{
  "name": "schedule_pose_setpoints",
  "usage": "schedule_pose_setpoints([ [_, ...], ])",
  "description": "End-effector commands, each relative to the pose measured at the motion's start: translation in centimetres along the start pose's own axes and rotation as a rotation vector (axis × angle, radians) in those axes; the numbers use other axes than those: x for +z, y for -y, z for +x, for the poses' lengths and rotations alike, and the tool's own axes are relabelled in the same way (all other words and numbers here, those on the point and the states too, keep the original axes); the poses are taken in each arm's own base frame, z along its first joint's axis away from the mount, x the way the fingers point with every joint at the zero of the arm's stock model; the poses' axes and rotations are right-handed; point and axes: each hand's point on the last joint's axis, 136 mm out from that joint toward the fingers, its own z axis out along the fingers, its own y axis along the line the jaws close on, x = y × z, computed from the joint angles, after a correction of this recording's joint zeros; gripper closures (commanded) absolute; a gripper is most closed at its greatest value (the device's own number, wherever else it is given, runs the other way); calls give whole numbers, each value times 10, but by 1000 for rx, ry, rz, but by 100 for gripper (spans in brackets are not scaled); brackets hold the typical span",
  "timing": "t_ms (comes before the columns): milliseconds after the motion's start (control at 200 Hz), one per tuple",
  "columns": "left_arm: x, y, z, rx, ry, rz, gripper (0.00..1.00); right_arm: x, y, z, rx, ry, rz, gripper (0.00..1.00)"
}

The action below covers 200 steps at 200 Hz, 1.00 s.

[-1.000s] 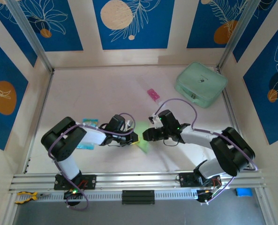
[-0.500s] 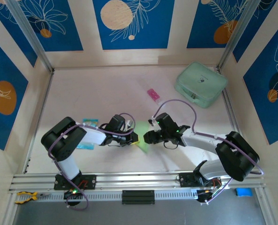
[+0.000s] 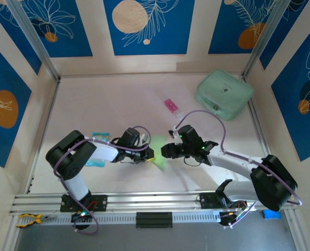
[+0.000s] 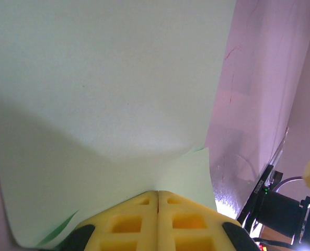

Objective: Fold a paper plane with a square sheet of paper (pick it up from the middle)
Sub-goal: Third fold the triangle at the center of the table.

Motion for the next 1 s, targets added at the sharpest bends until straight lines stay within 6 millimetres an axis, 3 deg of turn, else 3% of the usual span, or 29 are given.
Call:
schedule_pose_setpoints([
  [0, 3, -23, 10, -25, -23, -83, 95, -6, -19, 9, 105, -38, -134, 65],
  [140, 3, -23, 10, -28, -22, -85, 95, -3, -38, 20, 116, -123, -232, 83],
  [285, 4, -22, 10, -26, -22, -83, 95, 10, -44, 38, 119, -216, -229, 93],
  [715, 4, -23, 10, -27, -26, -86, 95, 37, -47, 54, 95, -323, -139, 95],
  [995, 4, -23, 11, -27, -28, -85, 95, 50, -28, 69, 127, -373, -63, 95],
])
